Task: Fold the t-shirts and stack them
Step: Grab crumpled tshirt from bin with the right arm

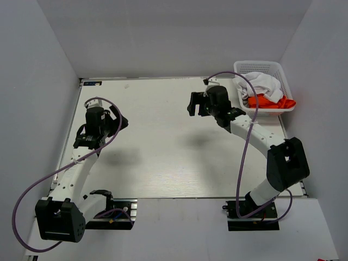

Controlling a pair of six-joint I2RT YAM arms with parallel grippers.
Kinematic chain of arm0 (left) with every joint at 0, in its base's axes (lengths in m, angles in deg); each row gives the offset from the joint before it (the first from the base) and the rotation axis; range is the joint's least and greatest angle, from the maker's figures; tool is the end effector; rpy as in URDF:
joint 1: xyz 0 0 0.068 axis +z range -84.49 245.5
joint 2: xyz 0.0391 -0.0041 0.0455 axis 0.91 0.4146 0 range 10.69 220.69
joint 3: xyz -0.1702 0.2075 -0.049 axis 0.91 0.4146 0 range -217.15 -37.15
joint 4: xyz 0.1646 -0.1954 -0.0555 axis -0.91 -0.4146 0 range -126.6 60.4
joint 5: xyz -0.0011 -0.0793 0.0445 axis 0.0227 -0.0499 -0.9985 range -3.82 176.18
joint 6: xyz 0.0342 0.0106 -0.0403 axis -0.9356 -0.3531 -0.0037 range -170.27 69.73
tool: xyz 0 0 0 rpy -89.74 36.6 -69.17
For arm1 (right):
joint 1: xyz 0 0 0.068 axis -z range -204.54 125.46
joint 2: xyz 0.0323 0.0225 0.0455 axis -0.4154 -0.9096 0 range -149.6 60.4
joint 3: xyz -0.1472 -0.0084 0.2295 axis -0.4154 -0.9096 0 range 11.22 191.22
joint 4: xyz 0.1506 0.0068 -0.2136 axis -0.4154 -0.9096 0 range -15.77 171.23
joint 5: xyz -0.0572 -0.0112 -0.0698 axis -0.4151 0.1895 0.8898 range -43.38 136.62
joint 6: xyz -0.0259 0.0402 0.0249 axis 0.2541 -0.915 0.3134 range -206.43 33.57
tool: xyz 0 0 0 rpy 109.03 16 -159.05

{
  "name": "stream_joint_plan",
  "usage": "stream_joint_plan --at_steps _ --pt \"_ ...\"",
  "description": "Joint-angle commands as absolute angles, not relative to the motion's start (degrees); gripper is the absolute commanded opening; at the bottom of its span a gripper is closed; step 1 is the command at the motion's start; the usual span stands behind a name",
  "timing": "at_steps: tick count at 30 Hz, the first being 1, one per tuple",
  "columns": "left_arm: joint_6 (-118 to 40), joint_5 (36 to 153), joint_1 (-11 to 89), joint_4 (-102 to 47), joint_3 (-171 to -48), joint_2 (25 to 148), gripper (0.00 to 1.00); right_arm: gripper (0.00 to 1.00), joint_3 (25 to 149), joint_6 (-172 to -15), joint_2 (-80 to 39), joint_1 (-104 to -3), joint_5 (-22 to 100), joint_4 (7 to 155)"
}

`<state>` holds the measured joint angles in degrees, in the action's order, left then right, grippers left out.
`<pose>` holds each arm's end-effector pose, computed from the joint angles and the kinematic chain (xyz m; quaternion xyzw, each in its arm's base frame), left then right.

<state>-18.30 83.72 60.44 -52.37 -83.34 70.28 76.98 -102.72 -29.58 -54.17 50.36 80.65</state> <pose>0.2263 -0.0185 0.2780 -0.2168 0.8648 -0.1256 0.4352 0.3205 0.1794 0.2857 -0.0803 0.8384 0.1846 0.5066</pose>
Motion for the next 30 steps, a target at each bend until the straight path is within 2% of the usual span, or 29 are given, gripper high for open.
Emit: stream_joint_plan --at_steps 1,9,15,19,23,26,27,30 --pt "-18.8 83.1 60.2 -51.6 -82.9 68.8 1.00 0.91 76.2 -103.0 -26.8 -53.8 52.1 83.4" --pt "-18.8 83.7 60.2 -51.0 -82.4 69.3 1.00 0.91 82.0 -104.8 -32.1 -52.7 56.6 75.9" --pt "-18.8 83.7 60.2 -51.6 -82.4 69.8 1.00 0.91 86.9 -107.3 -33.4 -44.5 59.3 68.4" --pt "-19.3 84.2 60.2 -51.6 -82.4 70.5 1.00 0.91 96.9 -106.2 -36.3 -37.2 63.7 60.8" --pt "-19.3 83.5 60.8 -52.2 -82.9 71.9 1.00 0.91 107.3 -105.5 -42.5 -27.8 61.4 56.0" --pt "-19.3 82.9 60.8 -52.8 -83.5 73.0 1.00 0.91 111.2 -103.8 -47.1 -23.3 60.5 52.8" --pt "-19.3 82.9 60.8 -52.8 -83.5 73.0 1.00 0.91 116.7 -103.7 -50.9 -22.6 61.1 50.2" --pt "-19.3 82.9 60.8 -52.8 -83.5 74.1 1.00 0.91 122.1 -101.1 -55.5 -20.0 62.2 51.9"
